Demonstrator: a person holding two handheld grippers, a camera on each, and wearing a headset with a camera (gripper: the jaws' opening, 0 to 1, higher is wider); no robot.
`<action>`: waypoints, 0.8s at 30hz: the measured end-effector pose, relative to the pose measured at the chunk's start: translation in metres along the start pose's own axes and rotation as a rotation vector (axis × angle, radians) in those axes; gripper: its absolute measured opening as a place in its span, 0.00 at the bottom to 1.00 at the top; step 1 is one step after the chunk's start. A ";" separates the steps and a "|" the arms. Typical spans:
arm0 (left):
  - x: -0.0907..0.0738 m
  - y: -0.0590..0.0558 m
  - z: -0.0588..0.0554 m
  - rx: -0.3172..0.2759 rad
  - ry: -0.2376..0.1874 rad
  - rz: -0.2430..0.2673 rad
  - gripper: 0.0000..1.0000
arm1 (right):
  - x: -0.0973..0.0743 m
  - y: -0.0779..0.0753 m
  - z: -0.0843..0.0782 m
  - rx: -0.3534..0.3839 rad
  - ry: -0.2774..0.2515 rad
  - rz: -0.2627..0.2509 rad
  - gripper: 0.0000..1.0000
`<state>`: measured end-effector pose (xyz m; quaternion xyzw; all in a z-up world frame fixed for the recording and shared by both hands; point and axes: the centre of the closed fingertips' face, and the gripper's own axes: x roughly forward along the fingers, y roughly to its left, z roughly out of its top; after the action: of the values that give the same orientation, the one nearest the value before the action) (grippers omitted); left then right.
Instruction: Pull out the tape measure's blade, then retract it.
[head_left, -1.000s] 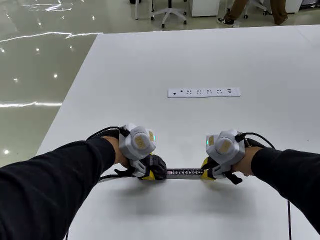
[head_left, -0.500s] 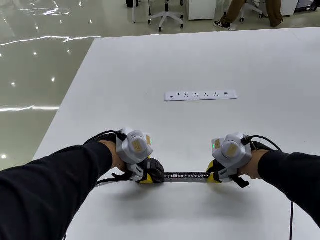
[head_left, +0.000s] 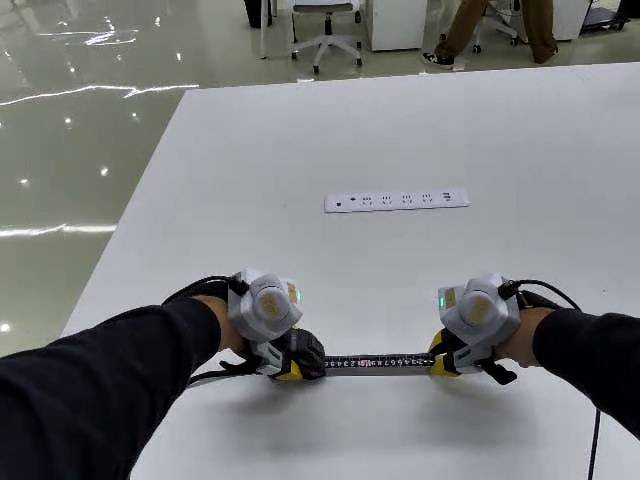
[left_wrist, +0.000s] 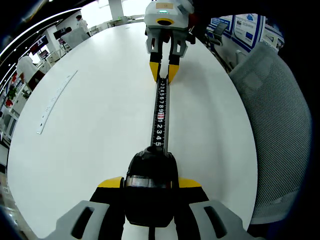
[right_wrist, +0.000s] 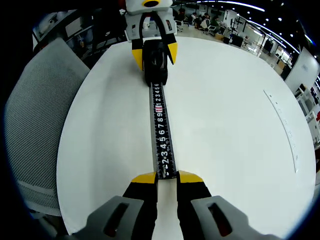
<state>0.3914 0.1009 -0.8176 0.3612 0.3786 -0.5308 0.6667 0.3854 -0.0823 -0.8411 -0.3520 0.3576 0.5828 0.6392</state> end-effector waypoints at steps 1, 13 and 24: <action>0.000 0.000 0.000 -0.001 0.000 0.000 0.34 | -0.001 0.001 -0.003 0.004 0.000 0.000 0.08; 0.000 0.000 0.000 -0.006 -0.002 0.001 0.34 | -0.013 -0.002 -0.018 0.027 0.004 -0.011 0.08; 0.000 0.000 0.000 -0.009 -0.004 0.001 0.35 | -0.018 -0.006 -0.029 0.040 0.014 -0.011 0.08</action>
<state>0.3918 0.1010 -0.8175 0.3574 0.3796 -0.5293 0.6694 0.3885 -0.1168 -0.8393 -0.3449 0.3717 0.5695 0.6469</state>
